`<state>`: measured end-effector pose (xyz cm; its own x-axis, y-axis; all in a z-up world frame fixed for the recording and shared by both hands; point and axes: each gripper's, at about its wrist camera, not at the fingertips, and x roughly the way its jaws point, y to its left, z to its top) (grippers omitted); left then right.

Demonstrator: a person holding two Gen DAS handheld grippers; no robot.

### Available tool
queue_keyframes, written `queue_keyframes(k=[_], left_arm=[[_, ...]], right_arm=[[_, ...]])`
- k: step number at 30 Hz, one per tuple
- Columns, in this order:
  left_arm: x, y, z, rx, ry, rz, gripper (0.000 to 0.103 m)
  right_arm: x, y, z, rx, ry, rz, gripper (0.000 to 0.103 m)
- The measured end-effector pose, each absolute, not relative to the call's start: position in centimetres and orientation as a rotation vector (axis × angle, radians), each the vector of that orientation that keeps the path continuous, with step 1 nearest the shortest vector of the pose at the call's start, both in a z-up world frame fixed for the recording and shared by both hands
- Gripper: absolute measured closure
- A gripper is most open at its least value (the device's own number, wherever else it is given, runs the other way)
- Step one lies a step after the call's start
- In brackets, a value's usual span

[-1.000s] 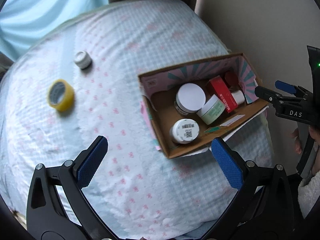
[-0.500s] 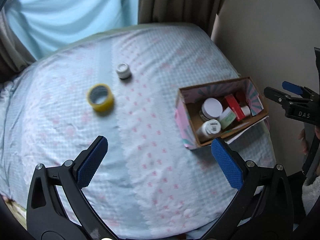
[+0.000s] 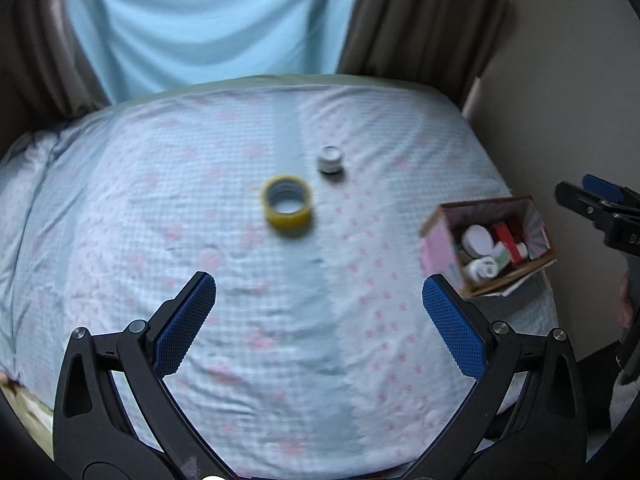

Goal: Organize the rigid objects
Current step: 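Move both tools back over the tape roll and small white jar, then grasp the yellow tape roll with the left tool while the right tool grasps the small white jar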

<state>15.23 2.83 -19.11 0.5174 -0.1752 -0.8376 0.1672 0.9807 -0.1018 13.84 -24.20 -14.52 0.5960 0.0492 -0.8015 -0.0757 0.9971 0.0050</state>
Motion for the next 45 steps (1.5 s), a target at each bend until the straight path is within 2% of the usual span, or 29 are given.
queue_keyframes(k=[8,15,26,32,38,45], left_arm=[[18.9,8.8,-21.3,0.013,0.984,-0.169,0.000],[23.4,9.1,-25.4,0.048,0.988,-0.192,0.000],[31.9,4.9,-41.0,0.105,1.054,-0.198,0.000],[35.4,2.5,-46.8,0.157,1.050,-0.200,0.000],[37.5,0.7,-49.3,0.191,1.010,-0.170,0.000],[40.2,-0.7,-50.0,0.183,1.011,-0.178,0.000]], right_arm=[[18.5,-17.6,-16.1,-0.019,0.972,0.097,0.000],[24.9,-14.7,-19.3,-0.093,1.042,0.145,0.000],[37.1,-13.0,-32.3,-0.305,1.177,0.299,0.000],[41.6,-12.6,-38.2,-0.360,1.235,0.357,0.000],[44.6,-12.4,-42.3,-0.346,1.270,0.393,0.000],[47.3,-11.6,-44.3,-0.359,1.270,0.414,0.000]])
